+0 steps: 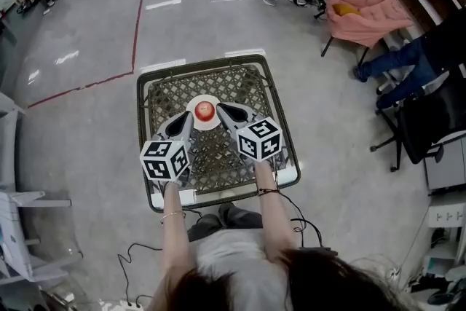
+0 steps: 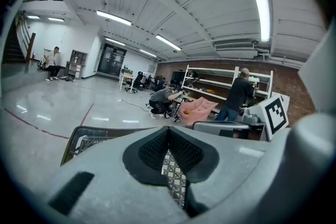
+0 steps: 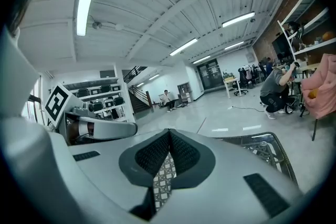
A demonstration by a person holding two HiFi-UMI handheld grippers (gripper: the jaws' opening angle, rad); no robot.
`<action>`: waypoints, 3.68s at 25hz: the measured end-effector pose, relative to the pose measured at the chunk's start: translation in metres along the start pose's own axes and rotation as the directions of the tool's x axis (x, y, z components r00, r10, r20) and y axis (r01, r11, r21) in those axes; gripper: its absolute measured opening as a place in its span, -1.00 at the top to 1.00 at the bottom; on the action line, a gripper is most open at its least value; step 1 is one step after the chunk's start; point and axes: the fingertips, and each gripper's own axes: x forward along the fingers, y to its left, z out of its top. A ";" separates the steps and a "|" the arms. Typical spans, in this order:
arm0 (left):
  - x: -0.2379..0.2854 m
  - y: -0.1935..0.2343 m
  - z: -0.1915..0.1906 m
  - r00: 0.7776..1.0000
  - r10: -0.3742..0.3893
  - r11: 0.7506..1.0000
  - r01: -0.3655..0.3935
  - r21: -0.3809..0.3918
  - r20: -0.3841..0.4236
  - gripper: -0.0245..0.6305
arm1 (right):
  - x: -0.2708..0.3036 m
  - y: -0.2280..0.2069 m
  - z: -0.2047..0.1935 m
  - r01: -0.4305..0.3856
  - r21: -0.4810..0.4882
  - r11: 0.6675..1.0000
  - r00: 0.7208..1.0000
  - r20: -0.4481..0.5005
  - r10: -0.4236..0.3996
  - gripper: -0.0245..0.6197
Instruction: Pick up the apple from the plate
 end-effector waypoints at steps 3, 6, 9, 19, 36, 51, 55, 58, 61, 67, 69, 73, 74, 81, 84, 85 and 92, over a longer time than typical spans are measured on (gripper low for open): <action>0.010 0.004 -0.005 1.000 0.019 1.000 -0.019 -0.010 -0.003 0.89 | 0.003 -0.011 -0.006 -0.007 0.015 1.000 1.000 -0.010 0.008 0.90; 0.019 0.005 -0.014 0.999 0.030 0.999 -0.030 -0.016 -0.022 0.89 | 0.007 -0.019 -0.009 -0.013 0.026 1.000 1.000 -0.020 0.013 0.90; 0.025 0.008 -0.022 0.999 0.038 0.999 -0.039 -0.027 -0.036 0.89 | 0.012 -0.025 -0.014 -0.018 0.031 0.999 0.999 -0.035 0.019 0.90; 0.047 0.028 -0.051 0.994 0.051 0.997 -0.057 -0.060 -0.092 0.89 | 0.033 -0.041 -0.039 -0.035 0.061 0.998 0.995 -0.092 0.041 0.90; 0.096 0.051 -0.094 0.984 -0.021 0.999 0.015 -0.034 -0.176 0.43 | 0.049 -0.073 -0.097 0.000 0.067 0.998 0.989 -0.150 0.010 0.90; 0.132 0.067 -0.142 0.973 -0.030 0.997 0.046 0.064 -0.230 -0.20 | 0.057 -0.093 -0.135 0.032 0.098 0.995 0.984 -0.176 -0.014 0.90; 0.139 0.070 -0.151 0.969 -0.030 0.993 0.057 0.104 -0.245 -0.29 | 0.060 -0.095 -0.143 0.031 0.105 0.994 0.983 -0.184 -0.011 0.90; 0.143 0.074 -0.157 0.967 -0.027 0.991 0.059 0.118 -0.252 -0.34 | 0.060 -0.096 -0.149 0.038 0.116 0.993 0.983 -0.185 -0.016 0.90; 0.146 0.075 -0.161 0.966 -0.037 0.989 0.072 0.130 -0.257 -0.36 | 0.058 -0.097 -0.154 0.045 0.124 0.991 0.983 -0.184 -0.021 0.90; 0.157 0.071 -0.167 0.963 -0.064 0.981 0.109 0.162 -0.260 -0.39 | 0.055 -0.103 -0.166 0.064 0.149 0.987 0.981 -0.192 -0.035 0.90; 0.161 0.068 -0.169 0.961 -0.075 0.972 0.130 0.195 -0.267 -0.39 | 0.054 -0.104 -0.170 0.070 0.157 0.985 0.980 -0.194 -0.039 0.90; 0.165 0.065 -0.175 0.955 -0.080 0.961 0.150 0.233 -0.284 -0.38 | 0.052 -0.105 -0.173 0.076 0.167 0.983 0.980 -0.192 -0.043 0.90; 0.166 0.065 -0.175 0.956 -0.079 0.960 0.150 0.236 -0.283 -0.38 | 0.051 -0.106 -0.172 0.077 0.168 0.983 0.981 -0.191 -0.044 0.90; 0.170 0.067 -0.178 0.953 -0.064 0.951 0.148 0.270 -0.297 -0.37 | 0.049 -0.108 -0.175 0.090 0.184 0.979 0.982 -0.183 -0.055 0.90; 0.172 0.069 -0.179 0.952 -0.057 0.952 0.142 0.270 -0.299 -0.33 | 0.049 -0.109 -0.176 0.095 0.191 0.977 0.981 -0.183 -0.059 0.90; 0.173 0.069 -0.179 0.953 -0.056 0.953 0.140 0.270 -0.299 -0.32 | 0.049 -0.109 -0.176 0.096 0.193 0.976 0.981 -0.183 -0.060 0.90; 0.174 0.068 -0.177 0.955 -0.050 0.958 0.129 0.258 -0.291 -0.31 | 0.048 -0.110 -0.176 0.100 0.194 0.976 0.982 -0.178 -0.065 0.90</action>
